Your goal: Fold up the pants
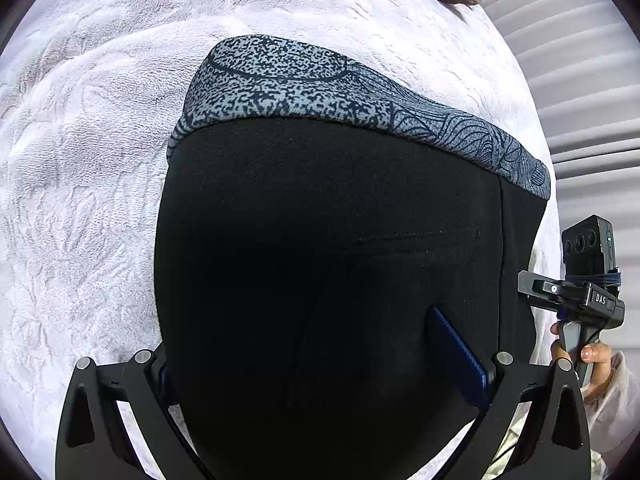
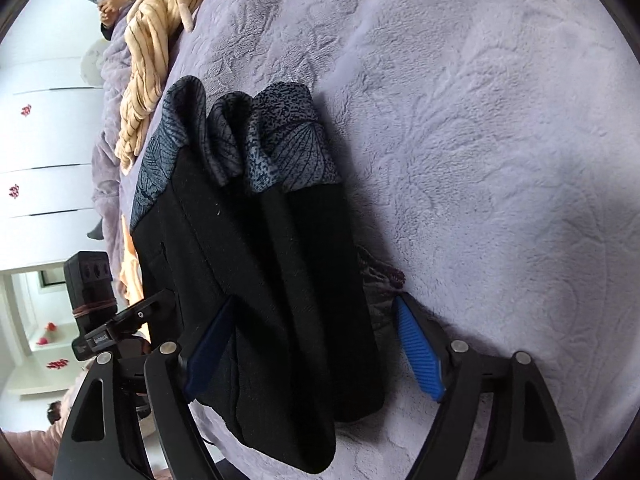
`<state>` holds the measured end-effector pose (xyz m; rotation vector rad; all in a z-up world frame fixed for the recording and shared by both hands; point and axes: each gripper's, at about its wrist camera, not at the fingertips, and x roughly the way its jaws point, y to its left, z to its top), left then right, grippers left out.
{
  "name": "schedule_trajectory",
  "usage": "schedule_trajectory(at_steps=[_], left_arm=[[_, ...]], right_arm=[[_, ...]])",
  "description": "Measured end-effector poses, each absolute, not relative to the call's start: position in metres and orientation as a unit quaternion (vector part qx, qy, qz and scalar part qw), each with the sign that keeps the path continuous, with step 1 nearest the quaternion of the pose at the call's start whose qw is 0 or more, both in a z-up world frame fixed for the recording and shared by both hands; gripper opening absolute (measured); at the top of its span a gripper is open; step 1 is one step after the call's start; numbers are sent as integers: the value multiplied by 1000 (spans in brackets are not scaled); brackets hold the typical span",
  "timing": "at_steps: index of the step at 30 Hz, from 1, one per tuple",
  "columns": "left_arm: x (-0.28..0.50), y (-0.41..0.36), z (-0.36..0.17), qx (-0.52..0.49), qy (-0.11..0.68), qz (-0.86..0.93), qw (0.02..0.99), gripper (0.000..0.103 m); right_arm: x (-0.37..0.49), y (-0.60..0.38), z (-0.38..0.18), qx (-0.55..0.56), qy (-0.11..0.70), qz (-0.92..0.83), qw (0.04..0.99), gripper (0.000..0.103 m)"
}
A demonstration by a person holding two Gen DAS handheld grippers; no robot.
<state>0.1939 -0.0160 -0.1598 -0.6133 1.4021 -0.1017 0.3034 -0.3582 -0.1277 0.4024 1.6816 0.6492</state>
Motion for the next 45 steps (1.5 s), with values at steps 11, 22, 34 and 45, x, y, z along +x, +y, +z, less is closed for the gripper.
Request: schedule_trajectory(at_steps=[11, 22, 34, 45], left_arm=[[184, -18, -142, -271, 611, -32, 743, 89], [172, -8, -101, -281, 582, -47, 762, 69], [123, 40, -37, -259, 564, -95, 778, 69], [48, 93, -34, -220, 583, -66, 779, 69]], right_arm=[[308, -362, -135, 202, 739, 269, 583, 81], [289, -361, -90, 232, 715, 323, 575, 47], [219, -338, -34, 252, 681, 339, 598, 45], [144, -273, -22, 239, 682, 361, 590, 45]])
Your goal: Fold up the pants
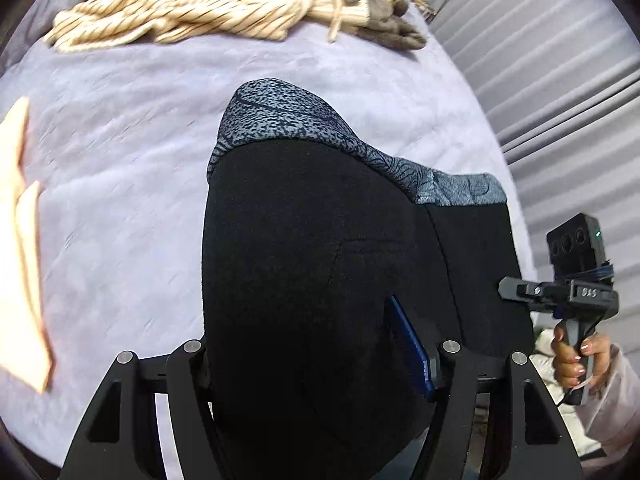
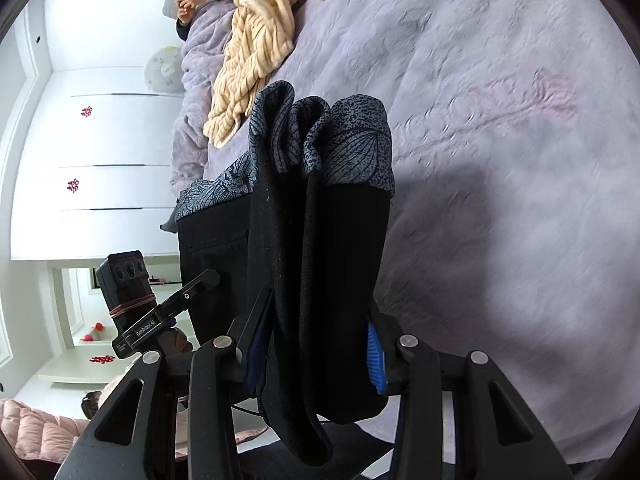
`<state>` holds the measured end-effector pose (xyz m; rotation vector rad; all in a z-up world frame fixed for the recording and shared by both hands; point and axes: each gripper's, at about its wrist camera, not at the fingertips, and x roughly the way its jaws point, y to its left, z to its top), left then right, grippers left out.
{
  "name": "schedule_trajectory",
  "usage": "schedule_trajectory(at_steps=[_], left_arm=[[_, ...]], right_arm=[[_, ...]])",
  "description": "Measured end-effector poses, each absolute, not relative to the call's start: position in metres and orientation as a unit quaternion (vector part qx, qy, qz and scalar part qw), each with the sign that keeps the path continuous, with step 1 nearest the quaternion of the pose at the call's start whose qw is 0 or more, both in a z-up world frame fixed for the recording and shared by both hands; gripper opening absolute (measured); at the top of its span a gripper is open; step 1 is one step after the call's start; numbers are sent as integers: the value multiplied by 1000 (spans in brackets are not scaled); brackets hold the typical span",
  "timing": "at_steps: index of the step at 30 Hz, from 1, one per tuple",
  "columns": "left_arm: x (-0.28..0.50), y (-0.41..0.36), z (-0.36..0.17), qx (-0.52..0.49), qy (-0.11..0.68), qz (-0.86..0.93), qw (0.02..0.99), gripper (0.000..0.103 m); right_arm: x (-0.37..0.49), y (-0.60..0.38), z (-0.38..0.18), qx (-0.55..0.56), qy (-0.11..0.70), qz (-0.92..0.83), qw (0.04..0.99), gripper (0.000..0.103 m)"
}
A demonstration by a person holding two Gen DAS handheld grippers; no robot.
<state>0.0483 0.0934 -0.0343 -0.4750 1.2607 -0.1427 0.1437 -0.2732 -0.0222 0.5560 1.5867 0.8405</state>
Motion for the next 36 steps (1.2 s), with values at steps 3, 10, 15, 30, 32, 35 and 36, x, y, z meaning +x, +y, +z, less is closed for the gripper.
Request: schedule_trajectory(at_steps=[3, 10, 15, 30, 32, 35, 36], left_arm=[[32, 103, -55, -224, 596, -42, 770, 69], [3, 140, -105, -224, 632, 51, 740, 69], [11, 160, -70, -219, 590, 68, 775, 69], [62, 172, -132, -170, 616, 126, 759, 86], [56, 170, -120, -151, 613, 125, 765, 86], [36, 160, -103, -117, 616, 103, 773, 86], [29, 156, -100, -116, 618, 93, 772, 86]], right_arm=[[129, -249, -32, 219, 691, 365, 584, 45], [110, -224, -75, 146, 736, 315, 581, 46], [110, -236, -47, 83, 725, 290, 619, 50], [145, -164, -58, -74, 674, 240, 694, 15], [156, -179, -55, -11, 692, 243, 679, 16], [151, -185, -33, -35, 684, 243, 687, 21], [146, -188, -28, -43, 683, 247, 686, 21]])
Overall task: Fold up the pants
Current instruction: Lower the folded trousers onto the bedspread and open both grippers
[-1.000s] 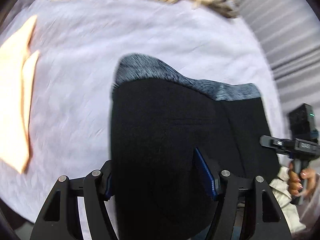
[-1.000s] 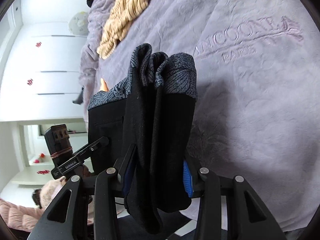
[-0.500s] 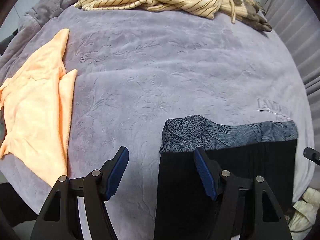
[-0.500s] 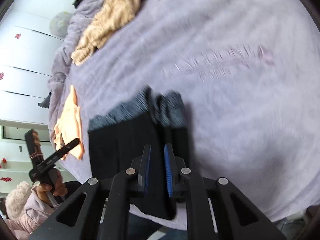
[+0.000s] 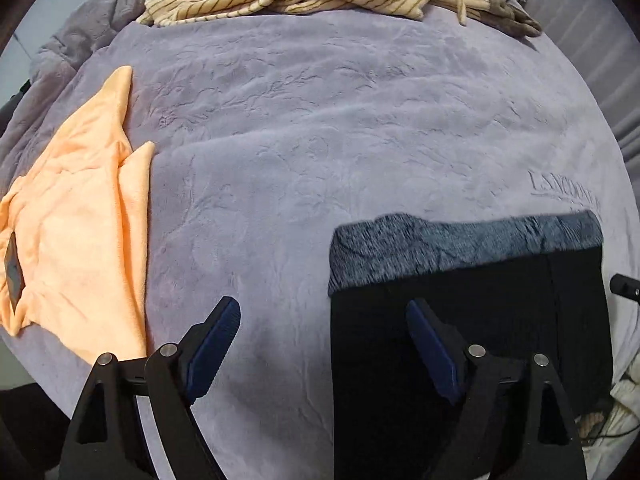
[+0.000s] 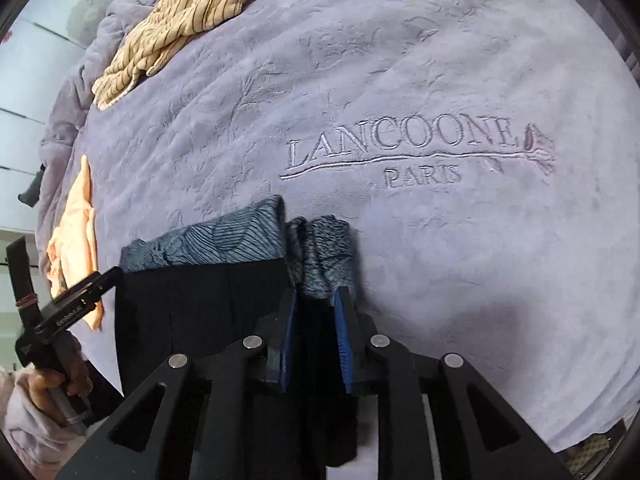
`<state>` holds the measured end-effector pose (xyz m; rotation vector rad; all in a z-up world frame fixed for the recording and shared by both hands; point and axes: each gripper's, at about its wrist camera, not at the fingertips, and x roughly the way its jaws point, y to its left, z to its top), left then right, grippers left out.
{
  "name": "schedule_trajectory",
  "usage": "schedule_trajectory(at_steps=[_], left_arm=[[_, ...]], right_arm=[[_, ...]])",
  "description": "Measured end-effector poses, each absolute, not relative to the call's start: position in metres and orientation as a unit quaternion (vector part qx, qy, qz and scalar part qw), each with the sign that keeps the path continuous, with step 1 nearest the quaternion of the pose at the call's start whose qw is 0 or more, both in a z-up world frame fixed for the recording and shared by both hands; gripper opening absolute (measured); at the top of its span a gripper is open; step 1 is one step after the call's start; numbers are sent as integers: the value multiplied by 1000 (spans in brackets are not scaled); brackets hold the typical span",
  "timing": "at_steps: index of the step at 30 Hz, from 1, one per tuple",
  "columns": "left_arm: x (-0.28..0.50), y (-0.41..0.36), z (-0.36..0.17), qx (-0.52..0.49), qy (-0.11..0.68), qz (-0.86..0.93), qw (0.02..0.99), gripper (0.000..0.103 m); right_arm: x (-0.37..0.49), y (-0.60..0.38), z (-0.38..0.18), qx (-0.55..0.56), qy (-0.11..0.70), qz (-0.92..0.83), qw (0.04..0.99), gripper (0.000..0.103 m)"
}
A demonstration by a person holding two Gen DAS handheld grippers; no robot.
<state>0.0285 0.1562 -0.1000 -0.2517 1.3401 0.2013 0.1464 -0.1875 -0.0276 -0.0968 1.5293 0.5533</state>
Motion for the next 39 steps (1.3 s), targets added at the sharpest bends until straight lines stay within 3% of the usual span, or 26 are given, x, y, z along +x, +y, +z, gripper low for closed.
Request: schedule_trajectory(at_steps=[7, 10, 12, 19, 23, 39], left_arm=[[-28, 102, -90, -115, 652, 30, 748, 86], [-34, 90, -105, -122, 663, 30, 738, 87], [-35, 87, -114, -131, 668, 38, 731, 103], [-36, 83, -132, -156, 666, 47, 728, 103], [-36, 77, -135, -166, 665, 48, 726, 103], [-34, 75, -159, -263, 681, 7, 683, 103]], right_arm=[[85, -198, 8, -64, 670, 285, 682, 21], [66, -194, -6, -84, 679, 281, 673, 21], [61, -195, -21, -83, 693, 266, 665, 22], [59, -192, -38, -92, 706, 247, 657, 25], [50, -179, -39, -129, 704, 245, 654, 32], [40, -161, -45, -158, 719, 242, 632, 38]])
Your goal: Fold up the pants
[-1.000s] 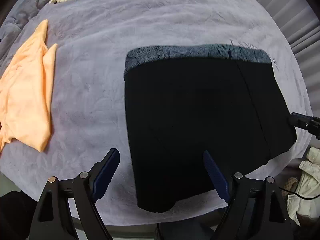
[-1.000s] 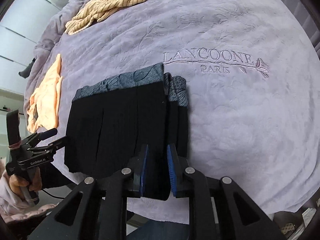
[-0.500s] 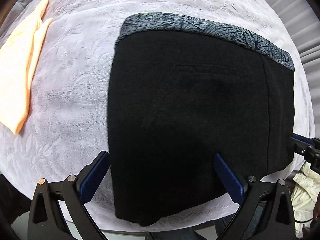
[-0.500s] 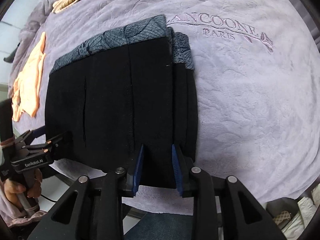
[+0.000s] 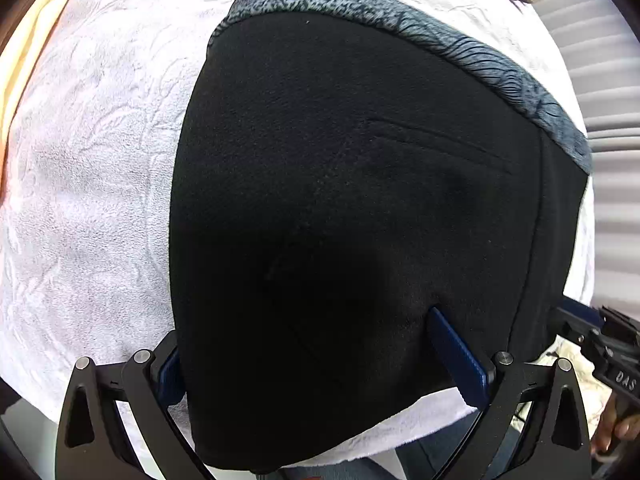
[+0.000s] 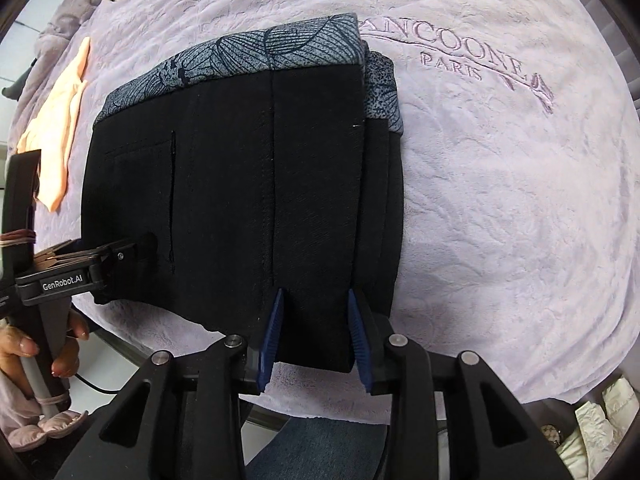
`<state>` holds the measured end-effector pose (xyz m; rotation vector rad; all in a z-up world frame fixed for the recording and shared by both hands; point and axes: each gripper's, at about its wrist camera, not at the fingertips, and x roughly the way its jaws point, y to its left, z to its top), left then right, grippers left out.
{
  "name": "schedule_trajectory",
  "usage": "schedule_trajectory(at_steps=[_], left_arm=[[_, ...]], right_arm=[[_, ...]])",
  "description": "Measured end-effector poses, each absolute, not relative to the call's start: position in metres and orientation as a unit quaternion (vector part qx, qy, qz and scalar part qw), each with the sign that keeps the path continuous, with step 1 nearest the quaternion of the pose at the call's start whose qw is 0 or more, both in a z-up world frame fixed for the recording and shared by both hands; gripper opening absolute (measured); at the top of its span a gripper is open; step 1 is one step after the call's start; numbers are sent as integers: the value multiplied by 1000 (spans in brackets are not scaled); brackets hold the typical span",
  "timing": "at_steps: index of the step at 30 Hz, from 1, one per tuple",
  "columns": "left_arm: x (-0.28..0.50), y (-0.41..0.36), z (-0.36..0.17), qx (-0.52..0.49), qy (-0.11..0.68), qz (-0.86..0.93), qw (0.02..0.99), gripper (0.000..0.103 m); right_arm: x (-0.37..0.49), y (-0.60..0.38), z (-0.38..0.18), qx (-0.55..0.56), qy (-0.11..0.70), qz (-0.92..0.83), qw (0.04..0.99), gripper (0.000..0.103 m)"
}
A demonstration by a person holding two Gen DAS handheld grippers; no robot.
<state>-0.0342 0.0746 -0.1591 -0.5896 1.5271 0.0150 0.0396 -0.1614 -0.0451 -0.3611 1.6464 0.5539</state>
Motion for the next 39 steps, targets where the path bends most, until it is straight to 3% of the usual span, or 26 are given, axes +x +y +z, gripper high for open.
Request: schedule_trajectory(at_steps=[1, 3, 5, 12, 20, 30, 39], left_arm=[[-36, 76, -154, -258, 678, 7, 688, 103], [-41, 73, -136, -228, 666, 19, 710, 103], [-48, 71, -116, -191, 651, 25, 734, 103], [-60, 66, -61, -94, 601, 34, 793, 103], [-64, 81, -47, -97, 596, 12, 797, 103], [-53, 107, -45, -66, 603, 70, 792, 103], [-48, 66, -13, -58, 597, 88, 796, 103]], right_arm=[[41, -161, -43, -158, 721, 239, 632, 40], [47, -164, -37, -162, 716, 231, 639, 58], [48, -171, -26, -148, 708, 229, 652, 63], [36, -193, 0, -104, 687, 196, 692, 64], [9, -201, 8, -57, 684, 165, 708, 64], [13, -169, 35, -80, 665, 196, 716, 63], [16, -204, 18, -65, 685, 184, 702, 64]])
